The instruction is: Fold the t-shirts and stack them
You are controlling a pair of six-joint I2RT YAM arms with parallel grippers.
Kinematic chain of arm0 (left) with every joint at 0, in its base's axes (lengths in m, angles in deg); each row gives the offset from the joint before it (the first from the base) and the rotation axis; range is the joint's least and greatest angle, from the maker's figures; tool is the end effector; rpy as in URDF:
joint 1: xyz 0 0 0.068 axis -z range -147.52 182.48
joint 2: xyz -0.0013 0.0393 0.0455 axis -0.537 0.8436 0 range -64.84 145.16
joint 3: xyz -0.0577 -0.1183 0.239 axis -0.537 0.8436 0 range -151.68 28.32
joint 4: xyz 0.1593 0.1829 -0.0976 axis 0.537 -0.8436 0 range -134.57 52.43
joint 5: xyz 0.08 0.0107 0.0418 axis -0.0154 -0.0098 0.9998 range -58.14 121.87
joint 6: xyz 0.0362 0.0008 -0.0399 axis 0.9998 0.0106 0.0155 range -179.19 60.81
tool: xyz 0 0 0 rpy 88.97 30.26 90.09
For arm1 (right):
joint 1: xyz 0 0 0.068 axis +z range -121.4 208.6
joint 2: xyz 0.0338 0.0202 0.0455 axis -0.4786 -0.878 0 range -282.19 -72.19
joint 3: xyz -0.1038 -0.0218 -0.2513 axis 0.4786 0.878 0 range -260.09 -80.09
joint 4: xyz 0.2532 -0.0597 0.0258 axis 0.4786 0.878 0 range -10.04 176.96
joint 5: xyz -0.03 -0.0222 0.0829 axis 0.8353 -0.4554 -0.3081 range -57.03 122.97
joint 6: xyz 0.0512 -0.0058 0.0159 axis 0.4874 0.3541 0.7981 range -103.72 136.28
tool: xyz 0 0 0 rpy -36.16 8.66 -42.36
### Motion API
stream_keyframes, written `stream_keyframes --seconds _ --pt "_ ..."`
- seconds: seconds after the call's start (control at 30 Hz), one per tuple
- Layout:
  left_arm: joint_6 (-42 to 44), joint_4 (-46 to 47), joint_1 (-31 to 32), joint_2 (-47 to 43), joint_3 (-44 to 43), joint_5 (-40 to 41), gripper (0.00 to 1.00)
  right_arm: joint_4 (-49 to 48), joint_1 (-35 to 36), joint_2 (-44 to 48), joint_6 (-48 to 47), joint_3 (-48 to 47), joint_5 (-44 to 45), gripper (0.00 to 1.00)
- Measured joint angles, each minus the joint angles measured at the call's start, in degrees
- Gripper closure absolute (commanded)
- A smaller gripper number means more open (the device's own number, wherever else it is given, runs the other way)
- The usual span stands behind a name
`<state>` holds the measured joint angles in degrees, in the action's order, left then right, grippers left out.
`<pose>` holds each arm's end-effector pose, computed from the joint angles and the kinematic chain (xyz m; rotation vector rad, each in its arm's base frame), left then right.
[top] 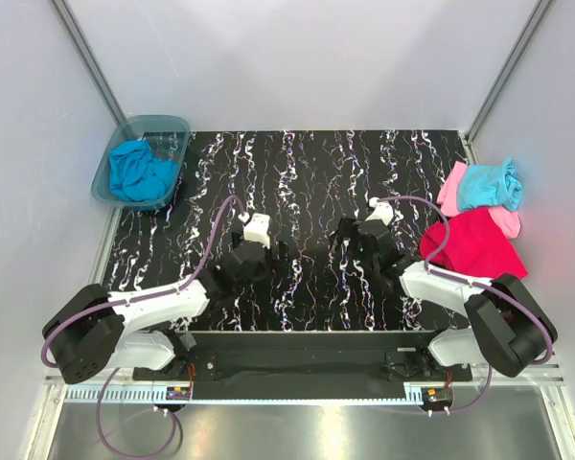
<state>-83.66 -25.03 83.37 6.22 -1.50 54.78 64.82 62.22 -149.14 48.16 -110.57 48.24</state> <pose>0.1695 -0.1867 0.1956 0.2275 2.0413 -0.4115 0.2260 0.1391 0.1780 0.1271 2.1186 0.4048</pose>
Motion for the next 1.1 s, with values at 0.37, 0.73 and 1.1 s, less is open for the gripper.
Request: stream_keyframes --seconds 0.37,0.73,1.1 --pt "-0.8 -0.2 0.0 0.0 0.0 1.4 0.01 0.0 0.0 0.0 0.1 0.0 -1.1 0.0" --pt "-1.7 1.0 -0.3 -1.0 1.0 1.5 0.01 0.0 0.0 0.0 0.2 0.0 -1.5 0.0" --pt "-5.4 -14.2 -11.1 7.6 -23.7 6.0 0.01 -0.3 0.0 2.3 1.4 0.2 -3.0 0.0"
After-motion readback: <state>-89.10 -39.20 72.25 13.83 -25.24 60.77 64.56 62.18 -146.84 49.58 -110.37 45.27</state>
